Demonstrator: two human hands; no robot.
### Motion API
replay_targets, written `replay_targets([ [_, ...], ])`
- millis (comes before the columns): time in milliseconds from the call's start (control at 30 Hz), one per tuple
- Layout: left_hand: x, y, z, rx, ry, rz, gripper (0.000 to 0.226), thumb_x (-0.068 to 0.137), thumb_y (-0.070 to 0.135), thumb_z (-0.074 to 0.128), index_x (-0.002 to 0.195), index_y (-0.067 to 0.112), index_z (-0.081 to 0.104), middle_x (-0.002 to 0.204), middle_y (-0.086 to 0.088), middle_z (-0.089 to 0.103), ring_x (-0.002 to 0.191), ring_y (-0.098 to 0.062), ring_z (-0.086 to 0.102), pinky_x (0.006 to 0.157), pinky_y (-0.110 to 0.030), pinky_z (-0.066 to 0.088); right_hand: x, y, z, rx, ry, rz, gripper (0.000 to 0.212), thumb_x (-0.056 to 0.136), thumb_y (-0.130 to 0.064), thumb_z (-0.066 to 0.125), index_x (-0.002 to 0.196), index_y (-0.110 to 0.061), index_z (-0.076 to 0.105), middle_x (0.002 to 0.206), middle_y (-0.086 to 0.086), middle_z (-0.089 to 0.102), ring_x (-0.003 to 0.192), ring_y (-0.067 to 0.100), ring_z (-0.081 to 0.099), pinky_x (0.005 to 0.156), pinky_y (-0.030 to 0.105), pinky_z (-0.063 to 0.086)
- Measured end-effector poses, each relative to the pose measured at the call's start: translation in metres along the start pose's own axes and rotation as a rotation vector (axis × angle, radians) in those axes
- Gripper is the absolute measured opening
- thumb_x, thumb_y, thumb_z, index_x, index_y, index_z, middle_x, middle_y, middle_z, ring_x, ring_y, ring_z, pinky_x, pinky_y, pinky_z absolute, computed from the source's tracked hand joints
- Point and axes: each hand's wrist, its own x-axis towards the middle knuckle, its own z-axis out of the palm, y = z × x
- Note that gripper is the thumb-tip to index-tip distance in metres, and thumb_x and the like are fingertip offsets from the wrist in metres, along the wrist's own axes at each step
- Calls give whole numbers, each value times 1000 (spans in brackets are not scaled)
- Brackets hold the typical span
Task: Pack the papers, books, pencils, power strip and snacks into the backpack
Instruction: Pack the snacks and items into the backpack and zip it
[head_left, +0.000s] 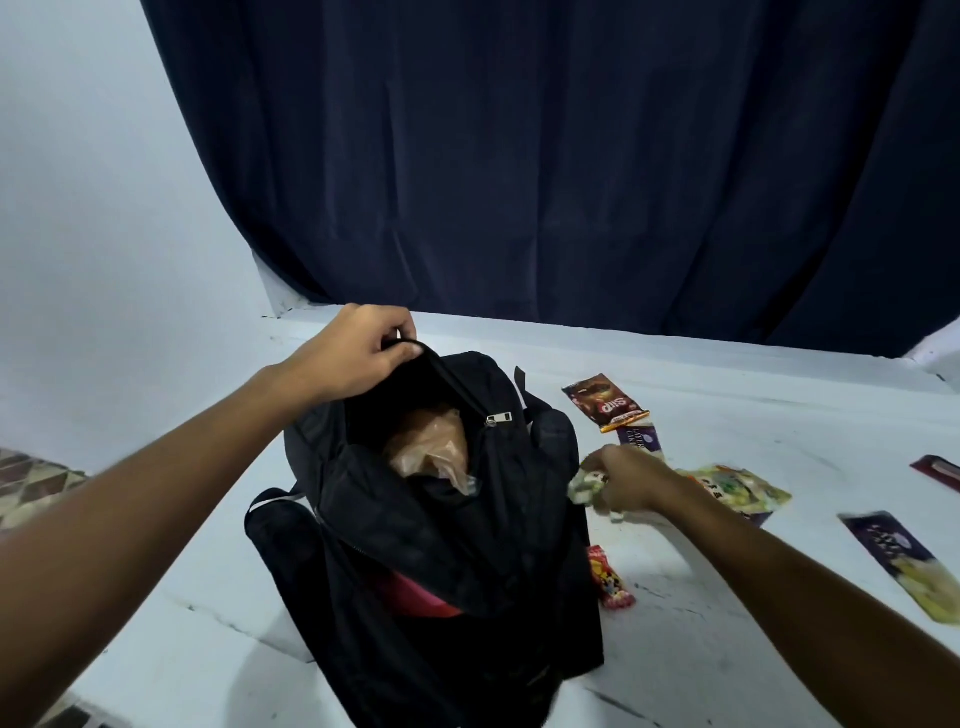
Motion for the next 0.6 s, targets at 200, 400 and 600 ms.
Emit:
replay_targets([
  [200,-2,1,2,15,-9,4,14,89,20,66,78,24,57,77,-4,63,75,-22,58,70,-37,49,-39,-56,-82,844,300,-179,23,67,-15,70,89,-9,66,77,13,67,70,23,57,64,28,43],
  [400,3,4,-4,31,-31,21,17,89,18,66,78,23,54,65,8,55,62,-7,51,62,-31,42,-97,-154,-105,792,-166,-651,28,67,3,63,91,-10,59,76,3,66,65,9,59,59,18,47],
  [600,7,6,-13,46,-1,83,9,88,17,67,82,12,63,61,8,54,59,-6,51,59,-21,36,-61,-219,-39,-189,245,-690,24,83,-11,55,106,-14,57,109,9,60,100,28,56,73,35,42],
])
